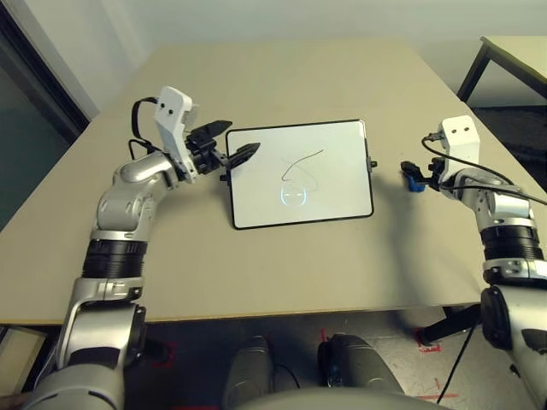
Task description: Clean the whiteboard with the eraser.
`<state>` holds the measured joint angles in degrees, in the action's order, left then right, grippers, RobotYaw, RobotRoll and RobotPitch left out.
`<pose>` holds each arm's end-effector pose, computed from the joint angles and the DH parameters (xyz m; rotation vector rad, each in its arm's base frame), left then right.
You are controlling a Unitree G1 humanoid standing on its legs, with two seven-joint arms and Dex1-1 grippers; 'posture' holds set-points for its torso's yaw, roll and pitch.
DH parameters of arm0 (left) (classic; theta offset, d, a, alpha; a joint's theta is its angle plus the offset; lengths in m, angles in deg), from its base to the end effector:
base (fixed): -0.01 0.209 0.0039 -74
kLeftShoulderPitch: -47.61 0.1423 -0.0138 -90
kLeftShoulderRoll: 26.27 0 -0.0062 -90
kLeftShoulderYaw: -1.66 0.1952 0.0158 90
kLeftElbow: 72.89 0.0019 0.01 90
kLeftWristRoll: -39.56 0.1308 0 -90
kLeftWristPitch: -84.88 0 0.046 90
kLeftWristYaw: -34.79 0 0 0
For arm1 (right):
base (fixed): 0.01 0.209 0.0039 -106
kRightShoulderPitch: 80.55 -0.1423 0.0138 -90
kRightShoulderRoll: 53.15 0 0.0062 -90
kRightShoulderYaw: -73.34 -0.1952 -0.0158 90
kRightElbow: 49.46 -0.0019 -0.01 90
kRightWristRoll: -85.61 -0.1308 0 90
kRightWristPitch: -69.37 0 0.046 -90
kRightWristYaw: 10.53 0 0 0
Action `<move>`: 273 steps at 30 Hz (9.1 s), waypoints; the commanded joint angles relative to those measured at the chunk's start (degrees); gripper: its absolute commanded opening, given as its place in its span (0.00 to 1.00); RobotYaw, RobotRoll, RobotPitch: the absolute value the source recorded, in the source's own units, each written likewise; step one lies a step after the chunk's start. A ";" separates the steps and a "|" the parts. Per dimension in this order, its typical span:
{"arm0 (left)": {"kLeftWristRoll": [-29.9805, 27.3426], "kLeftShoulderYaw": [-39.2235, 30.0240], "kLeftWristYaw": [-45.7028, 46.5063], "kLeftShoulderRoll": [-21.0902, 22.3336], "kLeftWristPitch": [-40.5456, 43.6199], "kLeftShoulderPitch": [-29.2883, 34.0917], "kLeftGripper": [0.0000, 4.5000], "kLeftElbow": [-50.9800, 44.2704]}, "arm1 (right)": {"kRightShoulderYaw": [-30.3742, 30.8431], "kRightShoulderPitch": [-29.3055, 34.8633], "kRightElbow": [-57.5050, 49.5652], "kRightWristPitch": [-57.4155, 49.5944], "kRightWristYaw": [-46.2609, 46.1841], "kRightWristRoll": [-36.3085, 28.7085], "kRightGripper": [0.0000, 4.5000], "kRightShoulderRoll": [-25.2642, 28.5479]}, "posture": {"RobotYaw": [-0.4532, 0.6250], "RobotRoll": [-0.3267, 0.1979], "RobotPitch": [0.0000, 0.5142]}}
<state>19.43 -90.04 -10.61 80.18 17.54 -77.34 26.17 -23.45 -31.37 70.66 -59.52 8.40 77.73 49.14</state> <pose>0.2971 0.2390 0.1730 0.2043 -0.0010 -0.7643 0.3153 -0.2605 0.1312 -0.1015 0.4550 0.0757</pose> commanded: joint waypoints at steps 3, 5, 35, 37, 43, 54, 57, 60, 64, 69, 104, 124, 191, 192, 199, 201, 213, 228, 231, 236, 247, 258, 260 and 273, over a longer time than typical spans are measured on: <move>1.27 3.12 -1.72 -1.21 1.12 -2.22 1.00 -0.89 | 1.21 0.01 2.78 0.53 -0.22 1.31 1.00 -0.71 | 0.37 0.62 0.06; 1.31 3.86 -2.34 -1.38 1.59 -2.73 1.00 -1.21 | 1.39 0.15 3.05 0.54 -0.22 1.58 1.00 -1.00 | 0.37 0.62 0.07; 2.64 4.92 -3.45 -3.12 2.12 -4.37 1.00 -1.50 | -0.74 -2.92 -1.86 -4.06 -0.78 0.39 0.13 -0.58 | 0.35 0.62 0.06; 2.68 5.13 -3.84 -3.08 2.16 -4.56 1.00 -1.41 | 0.61 -4.49 -7.80 -7.79 1.82 -1.01 0.13 -0.22 | 0.34 0.62 0.06; 3.01 6.03 -5.27 -2.66 3.12 -5.53 1.00 -0.09 | 8.24 -7.17 -25.17 -21.51 9.76 -5.23 0.13 0.26 | 0.33 0.62 0.03; 4.58 8.37 -9.51 0.19 5.12 -5.39 1.00 -0.28 | 22.06 -10.11 -26.53 -22.30 14.21 -3.38 0.13 -3.41 | 0.33 0.62 0.02; 4.70 8.30 -9.55 0.11 5.53 -5.34 1.00 -0.83 | 24.38 -10.56 -23.82 -20.60 14.74 -2.02 0.13 -4.56 | 0.34 0.62 0.02; 4.77 8.30 -9.47 0.10 6.18 -5.07 1.00 -1.79 | 26.53 -10.25 -22.90 -20.23 15.19 -1.06 0.13 -5.49 | 0.35 0.62 0.02; 4.70 7.90 -9.12 0.29 6.99 -4.55 1.00 -3.17 | 28.73 -9.37 -23.82 -20.90 16.11 -0.41 0.13 -5.72 | 0.37 0.62 0.03; 4.52 7.56 -8.86 0.61 7.65 -4.05 1.00 -4.23 | 27.88 -11.66 -19.62 -18.06 15.48 1.42 0.13 -5.83 | 0.37 0.62 0.03; 4.21 7.20 -8.16 0.48 8.59 -3.65 1.00 -5.07 | 25.75 -16.60 -6.27 -8.24 14.32 7.39 0.13 -9.37 | 0.38 0.62 0.05; 4.31 7.43 -8.46 0.48 8.84 -4.31 1.00 -4.77 | 26.34 -10.03 -16.54 -15.23 15.12 7.45 0.13 -8.78 | 0.37 0.62 0.05; 4.99 8.97 -13.53 9.79 15.28 -1.40 1.00 -8.01 | 34.70 -3.84 -28.87 -20.55 18.82 7.65 0.13 -7.54 | 0.39 0.62 0.07; 5.00 9.00 -13.52 9.75 15.34 -1.41 1.00 -8.06 | 35.39 -2.92 -29.59 -20.70 19.05 7.81 0.13 -7.26 | 0.39 0.62 0.07; 5.08 9.23 -13.51 9.42 15.32 -1.76 1.00 -7.88 | 35.80 -5.55 -24.08 -17.06 18.90 9.37 0.13 -7.97 | 0.39 0.62 0.07; 5.06 9.29 -13.54 9.37 15.37 -1.80 1.00 -7.96 | 34.91 -8.17 -20.41 -14.96 18.43 9.77 0.13 -8.85 | 0.39 0.62 0.07; 4.85 8.97 -13.13 9.50 15.54 -0.65 1.00 -8.77 | 35.49 -11.69 -17.87 -11.94 20.07 10.55 0.13 -10.18 | 0.40 0.62 0.08; 5.07 9.17 -13.27 9.31 14.61 -1.02 1.00 -7.63 | 37.69 -10.00 -24.21 -16.14 22.03 11.10 0.13 -8.31 | 0.39 0.62 0.08; 5.00 9.16 -13.24 9.31 14.67 -0.83 1.00 -7.82 | 35.27 -14.53 -16.18 -11.36 20.00 11.73 0.13 -9.57 | 0.40 0.62 0.08; 4.90 9.08 -13.14 9.35 14.90 -0.47 1.00 -8.26 | 34.37 -15.92 -12.86 -8.68 19.35 12.33 0.13 -10.01 | 0.40 0.62 0.07; 5.09 9.54 -13.28 8.96 14.61 -0.97 1.00 -7.70 | 39.10 -5.47 -32.34 -19.85 23.96 11.25 0.13 -4.36 | 0.38 0.62 0.07; 5.38 10.20 -13.83 8.66 14.04 -1.58 1.00 -6.82 | 33.78 -14.89 -17.26 -12.88 20.22 12.08 0.13 -8.15 | 0.38 0.62 0.06; 5.34 10.17 -13.80 8.70 14.18 -1.48 1.00 -7.09 | 33.30 -15.95 -14.82 -11.33 19.79 12.25 0.13 -8.56 | 0.38 0.62 0.06; 4.78 9.55 -13.27 9.24 15.59 -0.53 1.00 -8.85 | 37.68 -7.16 -31.52 -19.96 23.88 11.47 0.13 -5.88 | 0.39 0.62 0.08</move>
<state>24.09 -80.69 -24.02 89.24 32.69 -78.32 17.78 12.67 -39.13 42.07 -77.50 31.33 89.82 42.67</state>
